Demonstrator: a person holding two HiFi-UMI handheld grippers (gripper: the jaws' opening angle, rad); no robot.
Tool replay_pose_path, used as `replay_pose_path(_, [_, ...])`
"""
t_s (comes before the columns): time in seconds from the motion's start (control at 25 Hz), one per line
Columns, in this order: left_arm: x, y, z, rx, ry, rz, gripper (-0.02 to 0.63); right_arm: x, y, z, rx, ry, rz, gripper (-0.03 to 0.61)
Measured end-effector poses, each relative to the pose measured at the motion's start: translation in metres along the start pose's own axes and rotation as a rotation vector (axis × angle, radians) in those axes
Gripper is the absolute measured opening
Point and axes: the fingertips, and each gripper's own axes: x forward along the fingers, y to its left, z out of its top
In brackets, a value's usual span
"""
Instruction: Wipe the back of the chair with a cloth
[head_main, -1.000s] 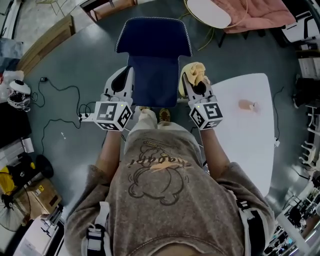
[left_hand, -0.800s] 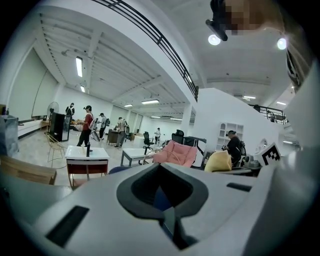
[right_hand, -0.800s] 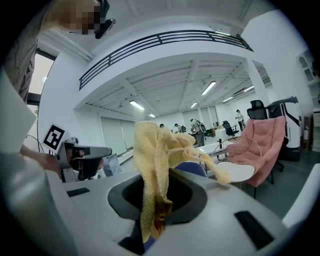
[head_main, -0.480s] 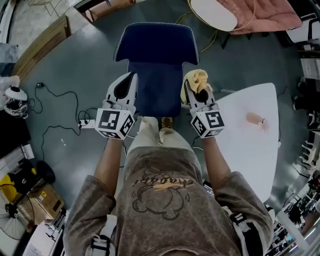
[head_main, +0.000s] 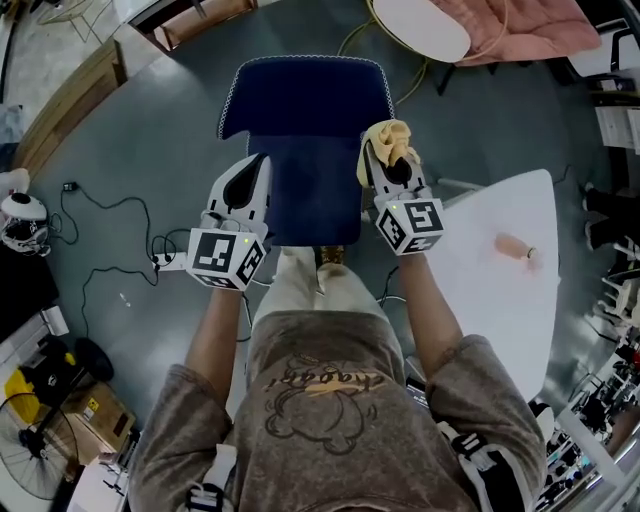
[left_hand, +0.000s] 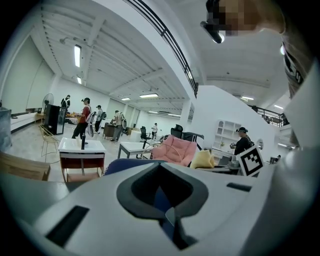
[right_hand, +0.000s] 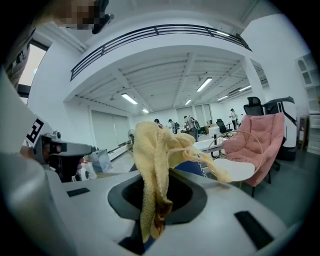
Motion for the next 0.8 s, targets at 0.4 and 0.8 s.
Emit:
replay_pose_path(0.4, [0.017, 0.013, -0.007, -0.003, 0.024, -0.030, 0.008, 0.063, -0.051, -0.012, -0.035, 0.056, -0.064, 0.071])
replay_pose_path(0.8, [0.028, 0.028, -0.016, -0.005, 0.045, -0.036, 0.008, 0.098, -0.102, -0.027, -0.037, 0.107, -0.151, 0.071])
